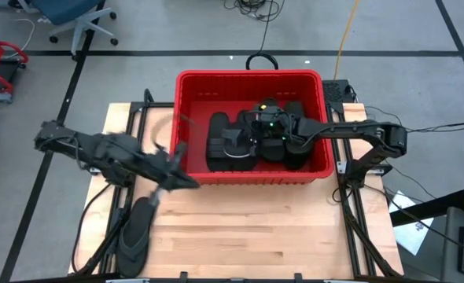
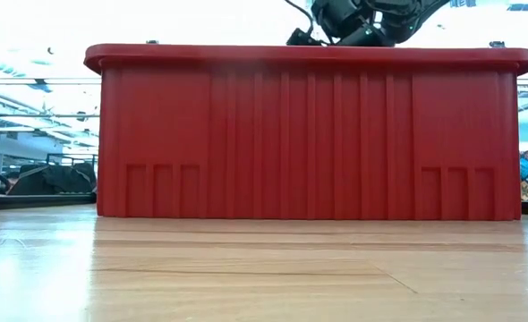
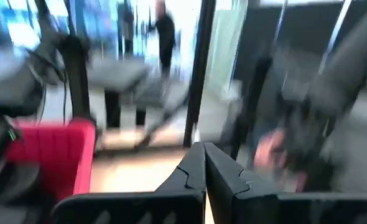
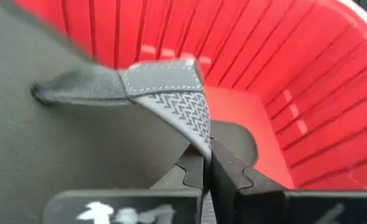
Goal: Pick and place slides into bin
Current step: Put the black slipper into the red container
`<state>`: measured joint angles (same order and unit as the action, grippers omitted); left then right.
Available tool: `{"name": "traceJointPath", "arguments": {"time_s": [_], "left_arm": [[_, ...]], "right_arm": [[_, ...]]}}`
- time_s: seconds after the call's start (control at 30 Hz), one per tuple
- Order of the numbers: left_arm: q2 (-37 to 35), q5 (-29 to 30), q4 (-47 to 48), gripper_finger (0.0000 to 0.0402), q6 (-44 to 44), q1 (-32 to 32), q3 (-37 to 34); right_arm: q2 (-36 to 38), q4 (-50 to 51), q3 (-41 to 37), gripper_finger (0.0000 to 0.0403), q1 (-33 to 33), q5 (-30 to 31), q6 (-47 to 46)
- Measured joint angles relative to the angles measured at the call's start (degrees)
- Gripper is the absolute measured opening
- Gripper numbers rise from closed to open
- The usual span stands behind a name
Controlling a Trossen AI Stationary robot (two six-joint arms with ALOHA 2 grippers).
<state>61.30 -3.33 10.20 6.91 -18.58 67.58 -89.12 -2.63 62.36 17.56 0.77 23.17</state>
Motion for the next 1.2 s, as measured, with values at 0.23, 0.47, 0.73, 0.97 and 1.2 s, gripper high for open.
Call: {"name": "traceJointPath", "arguments": {"time_s": [0.23,0.47,0.73,0.97,1.2], "left_arm": [[-13.55,2.78,-17.77,0.0,14.31,-1.06,-22.58],[-17.23,7.92,-21.08,0.0,18.17,-3.69,-29.2],[-16.35,7.87,-20.69,0.0,19.22,-4.04,-30.0],[-16.41,7.18,-20.58,0.0,19.38,-4.05,-30.06],[-16.46,6.4,-20.66,0.0,20.09,-4.04,-30.06]], "right_arm": [[0.04,2.17,-1.21,0.0,-0.66,3.7,4.35],[1.85,-0.02,-0.36,0.0,-0.49,9.95,14.91],[2.61,5.41,3.42,0.0,2.88,8.01,24.74],[0.43,7.31,1.61,0.0,4.94,2.55,14.06],[0.26,7.55,-3.08,0.0,4.13,-5.54,10.69]]}}
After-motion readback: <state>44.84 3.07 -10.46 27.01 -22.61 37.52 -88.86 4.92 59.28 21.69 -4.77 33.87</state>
